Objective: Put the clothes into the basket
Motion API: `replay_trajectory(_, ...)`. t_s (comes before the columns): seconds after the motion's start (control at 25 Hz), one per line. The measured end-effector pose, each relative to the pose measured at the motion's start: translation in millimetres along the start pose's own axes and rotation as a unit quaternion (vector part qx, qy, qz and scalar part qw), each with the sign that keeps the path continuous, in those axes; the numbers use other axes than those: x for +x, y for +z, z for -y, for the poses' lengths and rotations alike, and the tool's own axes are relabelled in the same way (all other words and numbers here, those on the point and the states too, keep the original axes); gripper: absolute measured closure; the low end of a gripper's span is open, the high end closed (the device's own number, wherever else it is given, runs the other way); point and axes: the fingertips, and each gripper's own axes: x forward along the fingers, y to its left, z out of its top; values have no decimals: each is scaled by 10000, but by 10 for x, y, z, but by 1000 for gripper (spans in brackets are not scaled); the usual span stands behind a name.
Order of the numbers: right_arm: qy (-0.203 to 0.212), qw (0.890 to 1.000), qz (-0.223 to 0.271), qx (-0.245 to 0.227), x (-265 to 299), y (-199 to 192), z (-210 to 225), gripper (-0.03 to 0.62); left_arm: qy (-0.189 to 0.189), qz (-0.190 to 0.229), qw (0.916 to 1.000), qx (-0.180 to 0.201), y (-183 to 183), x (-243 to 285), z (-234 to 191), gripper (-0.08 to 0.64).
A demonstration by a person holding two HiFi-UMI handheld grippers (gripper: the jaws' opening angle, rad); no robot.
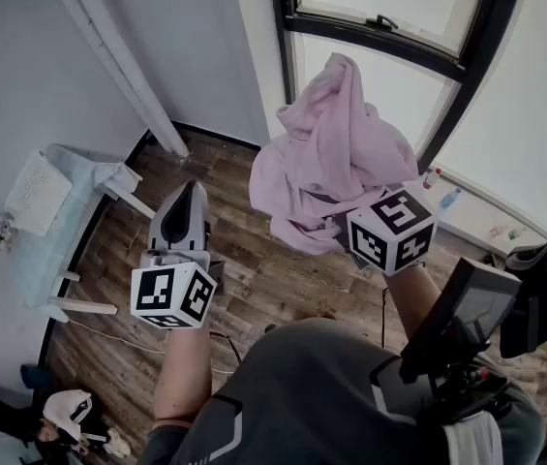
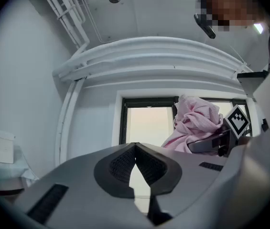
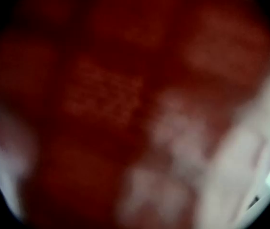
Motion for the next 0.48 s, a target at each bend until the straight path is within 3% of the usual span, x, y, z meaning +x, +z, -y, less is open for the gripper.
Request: replay_trajectory(0.48,124,9999,-17,-100,-5,5,-14,206,272,-2,9996,25,-4,-71,-29,552)
